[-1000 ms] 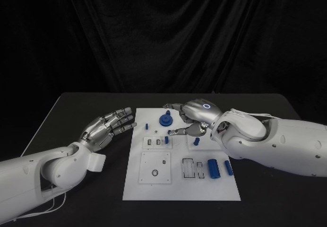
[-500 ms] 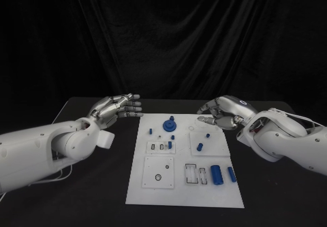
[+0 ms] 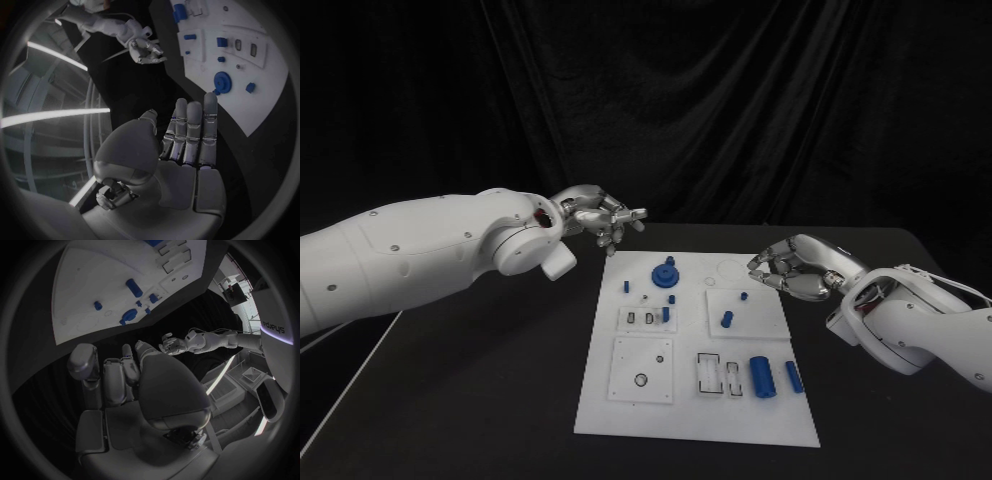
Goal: Assemble the parts on the task board
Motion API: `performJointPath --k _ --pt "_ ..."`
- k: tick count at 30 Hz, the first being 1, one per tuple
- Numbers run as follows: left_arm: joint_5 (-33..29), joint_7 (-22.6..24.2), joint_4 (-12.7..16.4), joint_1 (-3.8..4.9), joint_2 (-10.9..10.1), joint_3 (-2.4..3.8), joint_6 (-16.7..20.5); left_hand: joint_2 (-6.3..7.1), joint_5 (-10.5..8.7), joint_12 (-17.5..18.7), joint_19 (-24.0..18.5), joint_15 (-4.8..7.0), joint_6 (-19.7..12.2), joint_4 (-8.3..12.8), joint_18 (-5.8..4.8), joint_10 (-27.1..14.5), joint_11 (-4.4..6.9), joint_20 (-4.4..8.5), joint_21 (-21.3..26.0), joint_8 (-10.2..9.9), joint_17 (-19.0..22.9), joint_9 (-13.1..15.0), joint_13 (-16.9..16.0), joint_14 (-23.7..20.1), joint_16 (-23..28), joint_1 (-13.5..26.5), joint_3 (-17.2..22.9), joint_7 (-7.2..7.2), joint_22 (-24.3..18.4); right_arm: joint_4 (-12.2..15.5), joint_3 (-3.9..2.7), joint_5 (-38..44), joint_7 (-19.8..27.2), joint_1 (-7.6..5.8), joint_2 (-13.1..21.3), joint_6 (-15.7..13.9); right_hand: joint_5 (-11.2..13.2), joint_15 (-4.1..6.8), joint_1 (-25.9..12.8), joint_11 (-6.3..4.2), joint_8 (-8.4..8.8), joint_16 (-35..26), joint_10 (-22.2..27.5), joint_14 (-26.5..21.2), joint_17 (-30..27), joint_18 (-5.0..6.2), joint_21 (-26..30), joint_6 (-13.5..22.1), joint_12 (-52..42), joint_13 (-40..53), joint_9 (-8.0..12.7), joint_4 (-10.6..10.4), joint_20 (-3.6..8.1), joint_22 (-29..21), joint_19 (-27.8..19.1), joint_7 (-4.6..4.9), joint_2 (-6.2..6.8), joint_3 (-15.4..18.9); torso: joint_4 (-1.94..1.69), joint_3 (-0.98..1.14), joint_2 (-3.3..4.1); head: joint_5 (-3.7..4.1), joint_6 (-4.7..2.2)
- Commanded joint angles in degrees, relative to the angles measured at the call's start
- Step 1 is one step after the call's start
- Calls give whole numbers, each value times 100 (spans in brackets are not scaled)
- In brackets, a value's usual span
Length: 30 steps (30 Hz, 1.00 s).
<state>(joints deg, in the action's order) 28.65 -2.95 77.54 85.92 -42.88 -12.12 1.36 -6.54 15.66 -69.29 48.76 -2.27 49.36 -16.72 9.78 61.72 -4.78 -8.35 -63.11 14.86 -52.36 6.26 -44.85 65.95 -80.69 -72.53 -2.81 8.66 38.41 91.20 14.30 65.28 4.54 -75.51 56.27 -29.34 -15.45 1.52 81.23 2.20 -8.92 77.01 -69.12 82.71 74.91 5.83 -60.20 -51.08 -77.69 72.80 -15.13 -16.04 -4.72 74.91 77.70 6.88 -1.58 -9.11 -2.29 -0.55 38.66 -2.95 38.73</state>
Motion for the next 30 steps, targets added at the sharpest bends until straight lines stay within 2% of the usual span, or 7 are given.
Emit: performJointPath --k 1,3,4,8,17,23,30 --pt "1831 -790 -209 34 264 6 -598 -66 -54 -1524 1061 19 163 -7 -282 1636 37 47 -1112 19 -2476 162 -3055 1450 -788 -99 -130 -37 1771 -27 -11 -190 106 39 25 46 -28 -30 52 -1 27 23 -40 32 479 -37 -44 -37 -9 9 12 2 -27 790 28 19 -8 -28 56 56 -132 -42 14" --pt "2216 -912 -339 41 479 6 -695 -148 -52 -2004 1766 57 267 -3 -440 2650 81 46 -1661 59 -3639 305 -4315 2307 -927 -48 -204 -65 2734 -34 -11 -193 106 56 52 7 -72 -35 77 8 46 35 -58 43 486 -38 -58 -31 -17 13 26 3 -30 793 37 28 -2 -40 62 75 -168 -24 39" --pt "2361 -968 -391 42 574 6 -737 -157 -84 -2071 2495 97 359 11 -593 2828 104 66 -2052 116 -3764 408 -4515 2405 -931 1 -259 -127 3526 -32 -11 -193 105 61 71 -12 -176 -38 118 11 65 46 -72 54 494 -38 -69 -37 -22 14 41 11 -33 794 46 33 1 -67 71 89 -192 7 54" --pt "2919 -1322 -532 40 962 6 -1038 -200 -231 -2071 3719 266 751 15 -871 2828 295 214 -2563 483 -3764 891 -4515 2405 -931 233 -424 -328 4756 1 -11 -196 117 90 181 -92 -421 -42 202 20 94 67 -85 71 508 -40 -91 -53 -23 10 64 32 -37 796 60 43 11 -132 101 133 -271 28 120" --pt "3327 -2355 -567 6 1516 6 -1807 -245 -319 -2071 3863 408 674 41 -906 2828 419 360 -2603 876 -3764 1753 -4515 2405 -931 456 -468 -442 4897 106 -11 -197 166 146 395 -400 -445 -64 141 53 116 106 -111 98 538 -47 -131 -79 -37 16 84 -28 -51 804 81 64 93 -98 174 216 -374 -75 376" --pt "3365 -2897 -636 -38 1743 5 -2116 -216 -290 -2071 3857 459 572 177 -902 2828 466 407 -2592 1013 -3764 2197 -4515 2405 -931 268 -281 -484 4884 144 -11 -197 189 157 467 -511 -580 -69 164 59 126 136 -144 119 560 -50 -164 -115 -56 32 97 -21 -58 809 97 61 95 -134 188 222 -368 -111 428" --pt "3377 -3175 -843 -269 1940 5 -2220 -199 -378 -2071 3871 550 682 201 -902 2828 562 495 -2586 1217 -3764 2650 -4515 2405 -931 325 -153 -583 4886 131 -11 -196 156 200 483 -500 -721 -72 196 64 141 170 -172 141 586 -57 -213 -140 -73 48 112 -8 -62 819 119 62 92 -184 179 218 -382 -155 522"
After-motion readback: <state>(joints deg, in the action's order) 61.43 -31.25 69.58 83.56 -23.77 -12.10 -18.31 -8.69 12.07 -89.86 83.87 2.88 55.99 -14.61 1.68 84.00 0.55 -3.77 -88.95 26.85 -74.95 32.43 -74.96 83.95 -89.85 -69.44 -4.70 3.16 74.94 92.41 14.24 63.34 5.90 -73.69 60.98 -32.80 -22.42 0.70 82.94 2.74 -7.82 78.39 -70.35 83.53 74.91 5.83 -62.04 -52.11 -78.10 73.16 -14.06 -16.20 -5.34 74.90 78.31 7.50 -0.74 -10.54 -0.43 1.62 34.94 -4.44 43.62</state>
